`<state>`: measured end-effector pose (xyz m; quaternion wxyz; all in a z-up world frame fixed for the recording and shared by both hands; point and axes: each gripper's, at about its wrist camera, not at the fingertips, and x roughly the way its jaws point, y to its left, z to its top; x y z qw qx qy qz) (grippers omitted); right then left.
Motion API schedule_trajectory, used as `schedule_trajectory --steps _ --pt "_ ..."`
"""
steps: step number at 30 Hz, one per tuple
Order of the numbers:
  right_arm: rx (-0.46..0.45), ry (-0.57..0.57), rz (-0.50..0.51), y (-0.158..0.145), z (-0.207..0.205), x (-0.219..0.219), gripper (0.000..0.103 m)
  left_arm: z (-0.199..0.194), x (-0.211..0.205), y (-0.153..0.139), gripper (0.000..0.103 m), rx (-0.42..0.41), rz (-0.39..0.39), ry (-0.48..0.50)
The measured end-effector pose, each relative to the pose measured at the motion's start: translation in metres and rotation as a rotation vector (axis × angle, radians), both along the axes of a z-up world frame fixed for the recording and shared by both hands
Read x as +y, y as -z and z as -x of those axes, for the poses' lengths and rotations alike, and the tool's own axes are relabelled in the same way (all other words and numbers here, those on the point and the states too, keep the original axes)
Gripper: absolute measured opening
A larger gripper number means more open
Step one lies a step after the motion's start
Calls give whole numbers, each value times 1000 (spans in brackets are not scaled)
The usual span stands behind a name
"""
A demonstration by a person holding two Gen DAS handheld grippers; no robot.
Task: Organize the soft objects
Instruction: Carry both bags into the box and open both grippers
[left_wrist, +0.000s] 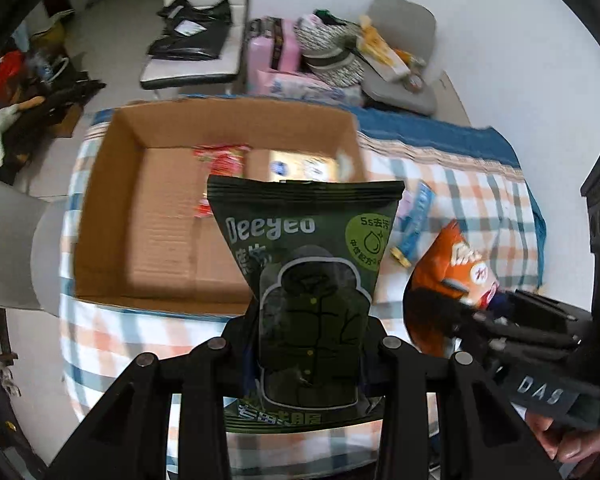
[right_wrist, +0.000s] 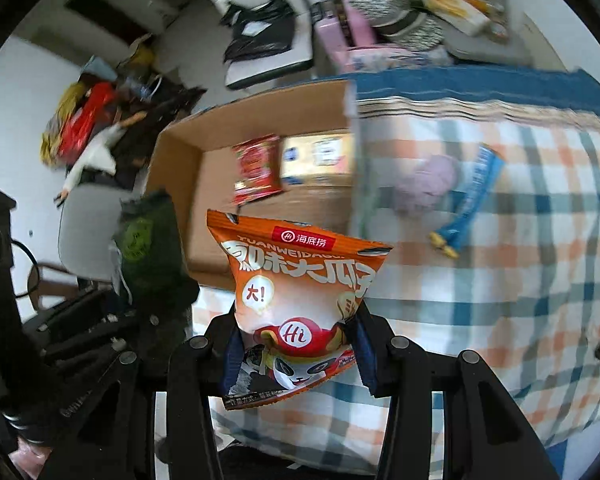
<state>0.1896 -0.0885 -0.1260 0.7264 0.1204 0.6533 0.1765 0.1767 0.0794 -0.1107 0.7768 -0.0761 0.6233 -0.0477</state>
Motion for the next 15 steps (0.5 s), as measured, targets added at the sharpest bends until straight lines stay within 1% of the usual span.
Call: schedule_trajectory --steps 3,7,12,15 --pt "0 -32 15 -2 -4 30 49 -10 32 -3 33 -15 -14 -28" --pt "-1 -37 49 1 -15 59 49 -35 62 5 33 -27 -60 -51" --pt "22 -2 103 23 -41 74 49 -75 91 27 33 -5 -125 -44" --pt "39 12 143 40 -56 80 49 -102 105 47 33 20 -165 -33"
